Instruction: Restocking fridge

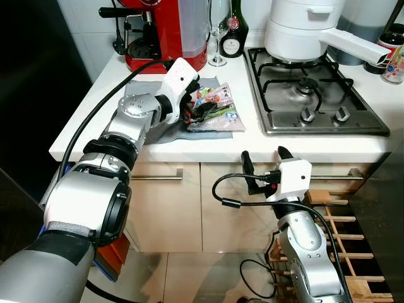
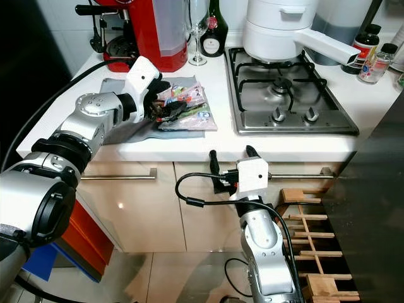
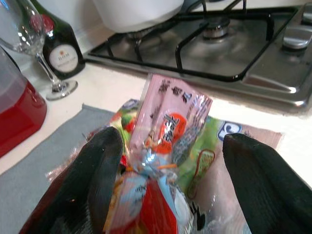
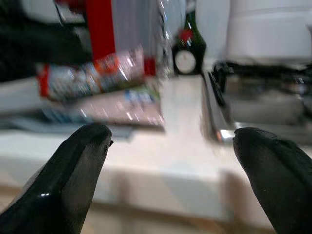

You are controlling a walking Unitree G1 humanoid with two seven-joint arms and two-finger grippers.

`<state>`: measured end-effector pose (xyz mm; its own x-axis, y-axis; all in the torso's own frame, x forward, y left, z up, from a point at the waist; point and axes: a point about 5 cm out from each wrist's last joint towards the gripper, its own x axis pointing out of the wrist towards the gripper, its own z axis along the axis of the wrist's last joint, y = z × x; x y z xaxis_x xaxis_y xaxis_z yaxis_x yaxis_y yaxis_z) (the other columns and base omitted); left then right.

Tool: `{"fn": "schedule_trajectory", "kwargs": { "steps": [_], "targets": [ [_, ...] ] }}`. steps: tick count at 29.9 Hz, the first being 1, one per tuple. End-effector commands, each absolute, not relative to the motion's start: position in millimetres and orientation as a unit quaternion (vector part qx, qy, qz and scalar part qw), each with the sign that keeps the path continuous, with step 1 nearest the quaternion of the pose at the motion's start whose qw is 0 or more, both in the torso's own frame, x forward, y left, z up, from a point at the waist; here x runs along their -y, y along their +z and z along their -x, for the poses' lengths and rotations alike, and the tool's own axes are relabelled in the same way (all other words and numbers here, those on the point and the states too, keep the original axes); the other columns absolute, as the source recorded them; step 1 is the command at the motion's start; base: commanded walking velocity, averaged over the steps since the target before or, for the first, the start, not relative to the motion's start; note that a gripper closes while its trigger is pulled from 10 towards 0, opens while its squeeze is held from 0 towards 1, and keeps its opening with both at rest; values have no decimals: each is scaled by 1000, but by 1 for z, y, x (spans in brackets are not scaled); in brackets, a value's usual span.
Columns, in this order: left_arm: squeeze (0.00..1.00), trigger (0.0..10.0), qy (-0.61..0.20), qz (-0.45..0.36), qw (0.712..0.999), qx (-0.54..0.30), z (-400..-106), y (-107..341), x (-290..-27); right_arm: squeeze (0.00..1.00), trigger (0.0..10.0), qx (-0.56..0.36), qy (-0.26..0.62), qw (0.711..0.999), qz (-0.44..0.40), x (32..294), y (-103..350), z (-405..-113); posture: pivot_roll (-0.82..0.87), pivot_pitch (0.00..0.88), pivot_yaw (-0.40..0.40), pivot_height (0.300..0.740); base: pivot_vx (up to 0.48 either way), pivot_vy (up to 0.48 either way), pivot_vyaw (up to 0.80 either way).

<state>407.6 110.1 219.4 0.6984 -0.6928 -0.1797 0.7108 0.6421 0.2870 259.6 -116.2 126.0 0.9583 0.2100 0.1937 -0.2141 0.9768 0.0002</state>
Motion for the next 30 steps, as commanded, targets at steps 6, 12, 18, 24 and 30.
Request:
{"fn": "schedule_trajectory", "kwargs": {
  "steps": [6,12,18,24,30],
  "targets": [
    [1000,10000,-375,-160,911,-56,-408,214,-117,0,10000,159,146,976,-39,109,167,-255,-148,0,77,740,0,0,0],
    [1000,10000,-359,-176,914,-71,-410,211,-118,0,10000,156,153,975,-41,109,168,-255,-148,0,76,740,0,0,0],
    [1000,10000,-316,-206,923,-83,-412,208,-121,0,10000,134,161,977,-46,104,162,-247,-152,0,87,740,0,0,0],
    [1000,10000,-298,-215,928,-65,-415,215,-119,0,10000,125,159,978,-48,103,158,-237,-176,3,103,740,0,0,0],
    [0,10000,-259,-218,939,-55,-416,214,-117,0,10000,111,156,981,-44,104,154,-228,-194,25,104,740,0,0,0]
  ]
}}
